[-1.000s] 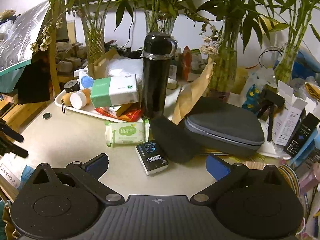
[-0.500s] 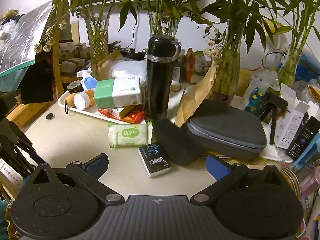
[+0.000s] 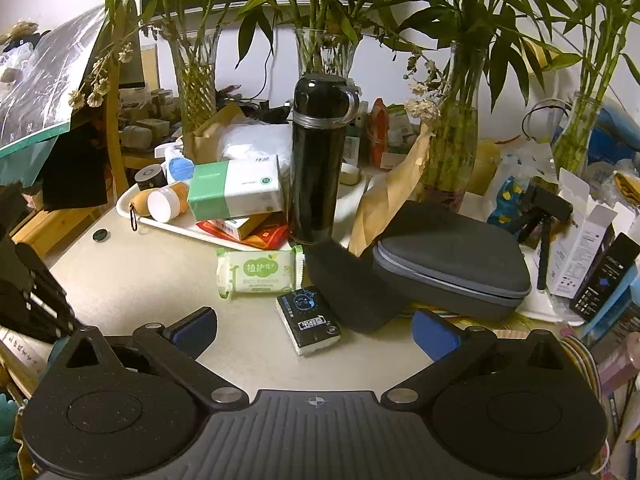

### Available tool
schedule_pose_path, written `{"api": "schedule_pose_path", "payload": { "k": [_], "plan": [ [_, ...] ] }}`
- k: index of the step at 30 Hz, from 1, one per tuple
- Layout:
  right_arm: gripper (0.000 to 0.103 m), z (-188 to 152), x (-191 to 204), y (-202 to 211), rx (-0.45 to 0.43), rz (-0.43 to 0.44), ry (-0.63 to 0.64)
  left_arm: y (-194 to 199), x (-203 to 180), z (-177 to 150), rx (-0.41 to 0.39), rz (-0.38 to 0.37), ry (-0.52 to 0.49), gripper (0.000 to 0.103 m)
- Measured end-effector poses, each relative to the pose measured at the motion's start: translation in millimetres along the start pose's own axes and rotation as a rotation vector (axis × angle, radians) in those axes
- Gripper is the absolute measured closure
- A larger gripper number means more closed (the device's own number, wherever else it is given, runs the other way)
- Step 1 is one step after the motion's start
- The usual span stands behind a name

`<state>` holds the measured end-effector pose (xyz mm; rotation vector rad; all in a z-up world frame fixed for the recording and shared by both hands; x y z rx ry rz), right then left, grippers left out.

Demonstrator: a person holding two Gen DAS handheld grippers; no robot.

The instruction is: Organize soft objects

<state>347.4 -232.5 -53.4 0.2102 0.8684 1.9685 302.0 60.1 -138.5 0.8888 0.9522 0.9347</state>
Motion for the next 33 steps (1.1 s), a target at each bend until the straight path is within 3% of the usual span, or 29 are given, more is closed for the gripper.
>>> {"api": "schedule_pose_path", "payload": {
  "k": [6,11,13,15,17,21,23,26,33],
  "plan": [
    [0.000,-1,-1,-1,0.004,-0.001,-0.006,-6,18,12,0.030,0.031,0.123,0.097],
    [0.000,1,0,-4,0.013,0.003,-0.001,-10,27,14,0.094,0.125,0.234,0.038],
    [0.000,2,2,-5,0.017,-0.001,0.005,-12,25,14,0.127,0.134,0.263,0.024],
    [0.000,3,4,-5,0.016,-0.001,0.012,-17,21,15,0.175,0.127,0.286,0.021],
    [0.000,5,6,-5,0.012,0.000,0.019,-24,15,15,0.224,0.121,0.296,0.011],
    [0.000,8,9,-6,0.008,0.005,0.030,-40,8,15,0.291,0.191,0.260,0.007],
    [0.000,9,10,-7,0.010,0.007,0.036,-49,7,13,0.331,0.176,0.241,0.003],
    [0.000,9,10,-7,0.013,0.005,0.039,-51,5,11,0.328,0.184,0.224,0.003],
    [0.000,6,8,-4,0.007,0.003,0.031,-47,31,2,0.343,0.261,0.321,0.000]
  ]
}}
Point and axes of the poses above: each gripper's, at about its wrist camera, not at the fingertips, and y roughly against the way its jaws point, x to its left, z to its top, the point moved 1 cm from there along -y, roughly the way its jaws point, and after that the axes turned 12 degrees about y, right-handed, at the moved point
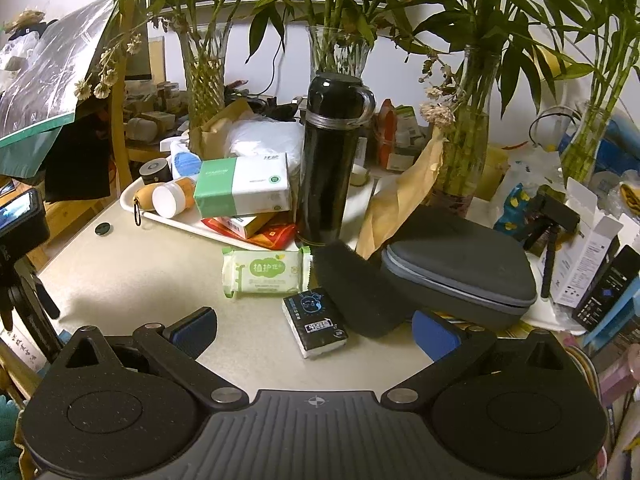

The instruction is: Organize soft objects

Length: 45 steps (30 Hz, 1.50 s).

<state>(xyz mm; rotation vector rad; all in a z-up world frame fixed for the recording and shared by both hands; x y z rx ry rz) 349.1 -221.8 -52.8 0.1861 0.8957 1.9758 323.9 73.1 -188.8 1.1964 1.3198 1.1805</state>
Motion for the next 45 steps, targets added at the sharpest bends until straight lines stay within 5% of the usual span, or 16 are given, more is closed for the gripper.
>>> {"api": "schedule_pose_path", "payload": {
  "k": [6,10,12,17,24,31,41,45],
  "plan": [
    [0.000,2,4,0,-0.002,-0.002,0.013,8,9,-4,-0.028,-0.015,0.006,0.001],
    [0.000,3,8,0,-0.005,0.002,0.032,17,30,-15,-0.043,-0.208,0.081,0.027],
    [0.000,3,8,0,-0.004,0.001,0.031,12,42,-19,-0.040,-0.270,0.127,0.047],
    [0.000,4,8,0,-0.002,0.000,0.026,7,72,-27,-0.059,-0.381,0.255,0.071],
    [0.000,9,16,-1,-0.011,0.007,0.053,6,94,-29,-0.081,-0.527,0.375,0.093],
    [0.000,8,15,-6,-0.001,-0.006,0.044,0,110,-36,-0.102,-0.617,0.460,0.102],
    [0.000,5,2,-17,0.023,-0.038,0.019,44,129,-21,-0.340,-0.475,0.487,0.103],
    [0.000,4,-7,-27,0.040,-0.045,-0.005,51,143,-21,-0.366,-0.349,0.568,0.103]
  ]
}}
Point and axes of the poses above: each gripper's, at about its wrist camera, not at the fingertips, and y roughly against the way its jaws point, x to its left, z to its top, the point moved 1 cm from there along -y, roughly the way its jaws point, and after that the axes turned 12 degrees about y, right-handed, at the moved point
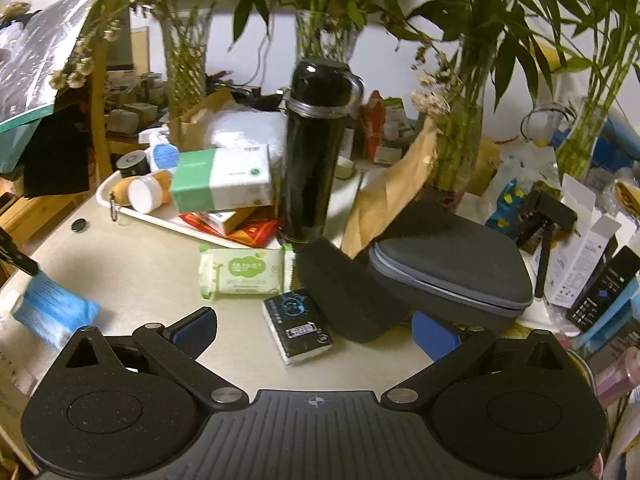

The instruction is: Organize soft objects

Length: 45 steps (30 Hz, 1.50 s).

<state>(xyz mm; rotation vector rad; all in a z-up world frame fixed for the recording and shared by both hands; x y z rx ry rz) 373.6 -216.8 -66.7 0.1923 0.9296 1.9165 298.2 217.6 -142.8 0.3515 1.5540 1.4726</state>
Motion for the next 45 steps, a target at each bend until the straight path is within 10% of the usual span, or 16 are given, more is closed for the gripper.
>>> {"api": "schedule_pose_path", "payload": {
  "k": [6,8,10,25,45],
  "plan": [
    [0.000,-3,-11,-18,0.038,-0.002,-0.040,19,-11,-5,-0.071,0.070,-0.139,0.093],
    [0.000,-1,-13,-20,0.039,-0.009,-0.046,24,-26,-11,-0.129,0.083,-0.268,0.045],
    [0.000,0,-15,-18,0.030,-0.002,-0.055,24,-38,-18,-0.163,0.064,-0.395,0.025],
    [0.000,-15,-23,-38,0.067,0.133,-0.046,-19,-59,-67,-0.007,-0.031,-1.012,0.017],
    [0.012,-36,0,-124,0.109,0.191,-0.009,-42,-54,-68,0.045,0.025,-1.137,0.014]
  ]
}}
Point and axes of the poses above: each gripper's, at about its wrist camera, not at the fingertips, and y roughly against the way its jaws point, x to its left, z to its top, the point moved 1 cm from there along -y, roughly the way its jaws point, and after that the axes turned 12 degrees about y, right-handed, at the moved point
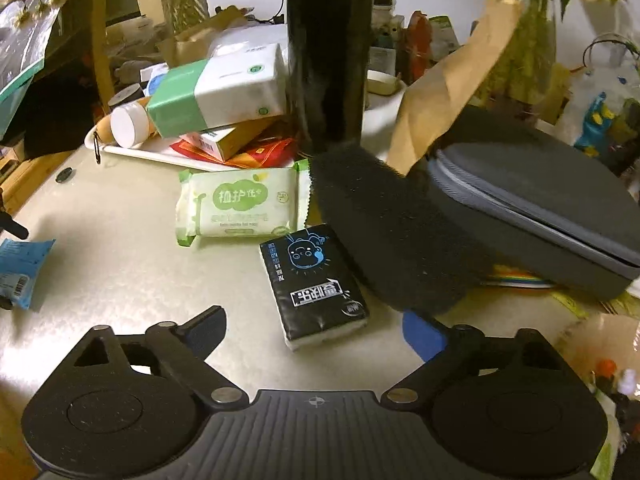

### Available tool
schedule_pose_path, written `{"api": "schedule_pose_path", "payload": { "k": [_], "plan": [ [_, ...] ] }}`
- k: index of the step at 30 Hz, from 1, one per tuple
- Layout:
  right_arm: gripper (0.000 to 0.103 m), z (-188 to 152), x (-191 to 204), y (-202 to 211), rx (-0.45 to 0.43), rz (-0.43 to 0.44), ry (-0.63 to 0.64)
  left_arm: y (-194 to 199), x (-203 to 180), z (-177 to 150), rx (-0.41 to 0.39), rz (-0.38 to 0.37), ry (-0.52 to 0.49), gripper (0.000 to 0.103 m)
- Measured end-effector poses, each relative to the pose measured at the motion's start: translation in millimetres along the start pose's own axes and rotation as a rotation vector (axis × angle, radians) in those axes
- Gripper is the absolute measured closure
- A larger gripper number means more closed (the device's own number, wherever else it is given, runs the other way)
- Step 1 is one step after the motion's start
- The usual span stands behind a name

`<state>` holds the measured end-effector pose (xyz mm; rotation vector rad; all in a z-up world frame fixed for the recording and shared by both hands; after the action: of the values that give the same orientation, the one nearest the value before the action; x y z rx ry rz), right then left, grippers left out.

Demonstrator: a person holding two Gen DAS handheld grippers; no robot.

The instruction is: Organize soft objects

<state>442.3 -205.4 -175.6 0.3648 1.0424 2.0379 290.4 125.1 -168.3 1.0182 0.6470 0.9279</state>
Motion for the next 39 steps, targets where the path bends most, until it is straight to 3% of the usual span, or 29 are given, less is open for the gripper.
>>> {"api": "schedule_pose_path", "payload": {
  "k": [4,7,12,16,25,32,39],
  "plan": [
    [0.023,3,2,-11,0.003,-0.020,0.032,1,-3,0,0.004,-0.008,0.005,0.021],
    [0.049,4,4,-16,0.008,-0.019,0.046,2,-5,1,0.011,-0.003,0.003,0.025],
    [0.050,7,14,-8,0.022,-0.010,0.114,5,-11,4,0.004,-0.007,-0.013,0.034],
    [0.050,13,20,9,-0.005,0.010,0.134,12,-16,8,-0.027,-0.004,-0.015,0.036],
    [0.050,23,19,62,-0.063,-0.016,0.135,49,-14,28,-0.144,0.029,0.104,0.036],
    [0.050,25,24,116,-0.130,-0.042,0.109,90,-38,47,-0.254,0.132,0.144,0.036],
    [0.050,16,39,156,-0.168,-0.062,0.073,142,-52,54,-0.373,0.170,0.283,0.036]
  ]
}}
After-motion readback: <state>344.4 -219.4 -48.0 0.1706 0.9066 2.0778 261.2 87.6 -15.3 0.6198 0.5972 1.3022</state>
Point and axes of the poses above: each gripper's, at about its wrist camera, not at the fingertips, and y roughly against the way its jaws point, x to its left, z to its top, the point moved 1 cm from there along -y, roughly the way its jaws point, and after that the axes turned 12 degrees about y, right-handed, at the moved point
